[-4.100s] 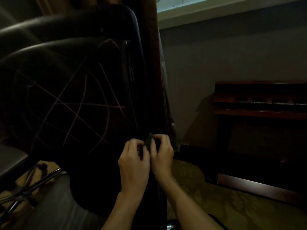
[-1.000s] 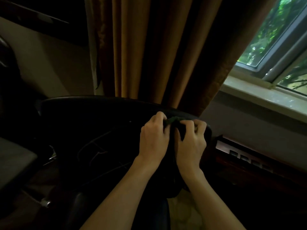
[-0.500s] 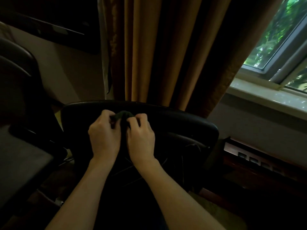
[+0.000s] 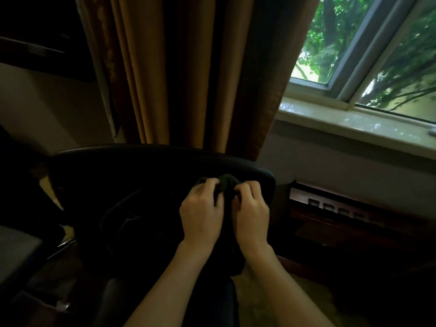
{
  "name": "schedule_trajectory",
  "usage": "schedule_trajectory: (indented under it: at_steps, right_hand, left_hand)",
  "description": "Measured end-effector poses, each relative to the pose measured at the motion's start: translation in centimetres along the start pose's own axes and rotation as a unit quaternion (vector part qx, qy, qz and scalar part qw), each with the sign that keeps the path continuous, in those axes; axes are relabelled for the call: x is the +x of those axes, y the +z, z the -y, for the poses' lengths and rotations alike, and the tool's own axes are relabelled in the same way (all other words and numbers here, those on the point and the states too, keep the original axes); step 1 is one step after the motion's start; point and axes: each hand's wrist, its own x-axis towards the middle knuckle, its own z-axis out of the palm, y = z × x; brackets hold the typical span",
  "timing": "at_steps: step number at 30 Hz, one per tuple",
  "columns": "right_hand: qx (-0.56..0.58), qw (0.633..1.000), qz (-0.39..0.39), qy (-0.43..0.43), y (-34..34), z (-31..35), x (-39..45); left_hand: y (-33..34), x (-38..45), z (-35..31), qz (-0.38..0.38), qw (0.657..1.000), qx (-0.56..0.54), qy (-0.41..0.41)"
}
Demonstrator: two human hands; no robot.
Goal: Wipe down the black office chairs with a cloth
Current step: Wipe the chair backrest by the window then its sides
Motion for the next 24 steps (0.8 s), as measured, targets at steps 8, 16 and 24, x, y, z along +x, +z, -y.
schedule_trajectory:
  at_steps: [8, 16, 24]
  right_hand:
    - [0.063, 0.984, -0.009, 0.169, -4.8, -6.5, -1.3]
    - [0.172, 0.980, 0.023, 0.102, -1.5, -0.4, 0.9]
    - [0.199, 0.976, 0.080, 0.028, 6.1, 12.2, 2.1]
  left_hand:
    - [4.8, -2.5, -5.9, 0.085, 0.994, -0.054, 0.039]
    - [-0.6, 1.1, -1.6, -0.027, 0.987, -0.102, -0.123]
    - [-9.6, 3.6, 9.0, -0.118, 0.953, -0.116, -0.253]
